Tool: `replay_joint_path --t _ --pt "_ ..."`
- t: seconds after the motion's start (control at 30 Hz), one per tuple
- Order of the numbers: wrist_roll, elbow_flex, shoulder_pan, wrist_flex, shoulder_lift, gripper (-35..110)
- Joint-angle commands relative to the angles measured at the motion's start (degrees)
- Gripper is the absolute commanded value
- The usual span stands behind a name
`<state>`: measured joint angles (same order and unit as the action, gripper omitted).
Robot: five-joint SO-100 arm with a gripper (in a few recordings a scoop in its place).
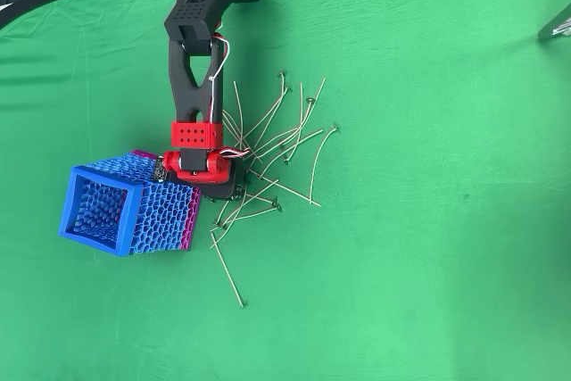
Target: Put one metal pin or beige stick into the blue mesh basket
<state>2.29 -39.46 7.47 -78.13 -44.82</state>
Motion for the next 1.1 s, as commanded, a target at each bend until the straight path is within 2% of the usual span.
replay_joint_path --t 0.0,0.73,0.93,1.07 --pt "-0.70 2.37 -0.18 -0.44 -0.53 14" --pt "-1.32 5.27 -0.18 -2.20 1.85 12" --pt "-1.67 5.45 -0.18 -2.29 2.11 1" --pt "-1.58 5.10 -0.18 -2.29 2.20 1"
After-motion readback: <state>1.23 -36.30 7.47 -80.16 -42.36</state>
